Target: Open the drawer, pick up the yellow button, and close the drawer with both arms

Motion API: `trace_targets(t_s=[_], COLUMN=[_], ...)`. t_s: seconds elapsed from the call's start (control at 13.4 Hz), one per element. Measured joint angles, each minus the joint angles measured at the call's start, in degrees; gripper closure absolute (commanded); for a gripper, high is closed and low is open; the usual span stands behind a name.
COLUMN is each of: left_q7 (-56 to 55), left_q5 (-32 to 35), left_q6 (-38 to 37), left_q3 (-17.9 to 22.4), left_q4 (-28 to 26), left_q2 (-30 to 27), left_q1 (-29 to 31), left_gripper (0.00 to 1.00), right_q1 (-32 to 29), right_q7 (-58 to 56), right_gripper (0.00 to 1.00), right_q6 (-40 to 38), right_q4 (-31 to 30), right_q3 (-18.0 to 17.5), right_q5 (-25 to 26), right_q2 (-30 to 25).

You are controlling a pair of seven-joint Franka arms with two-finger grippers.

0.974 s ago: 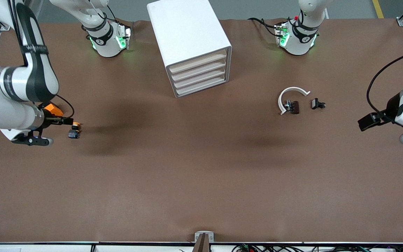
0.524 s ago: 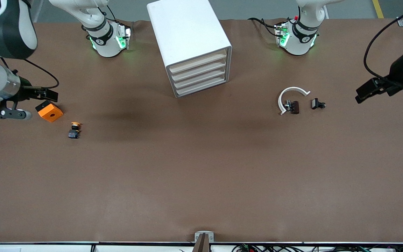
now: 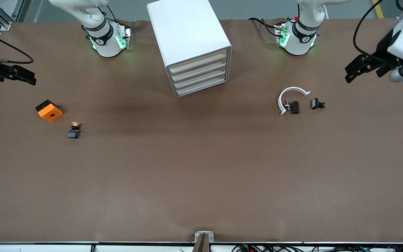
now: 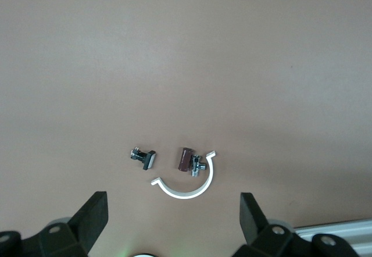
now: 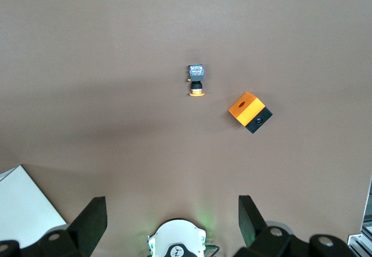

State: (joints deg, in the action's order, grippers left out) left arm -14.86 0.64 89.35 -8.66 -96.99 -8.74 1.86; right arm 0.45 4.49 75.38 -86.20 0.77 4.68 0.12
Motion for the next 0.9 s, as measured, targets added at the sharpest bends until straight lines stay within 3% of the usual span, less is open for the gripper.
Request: trace_targets(t_s=[0.52, 0.9], left_q7=[6.05, 6.08], left_q5=[0.0, 0.0], left_q6=[0.4, 0.51], left_q3=[2.24, 2.24], left_q4=[-1.16, -2.4], left_q2=[-1.08, -1.03], left_q1=[0.04, 0.02], left_gripper=[0.0, 0.0], right_q1=[-3.3, -3.31], right_q7=[-4.67, -4.83], right_gripper=[0.0, 0.0], right_q6=[-0.38, 7.74], right_q4=[2.77, -7.47], right_q3=[1.08, 0.73], right_q5=[-4.76, -4.98], right_q2=[-0.41, -7.51])
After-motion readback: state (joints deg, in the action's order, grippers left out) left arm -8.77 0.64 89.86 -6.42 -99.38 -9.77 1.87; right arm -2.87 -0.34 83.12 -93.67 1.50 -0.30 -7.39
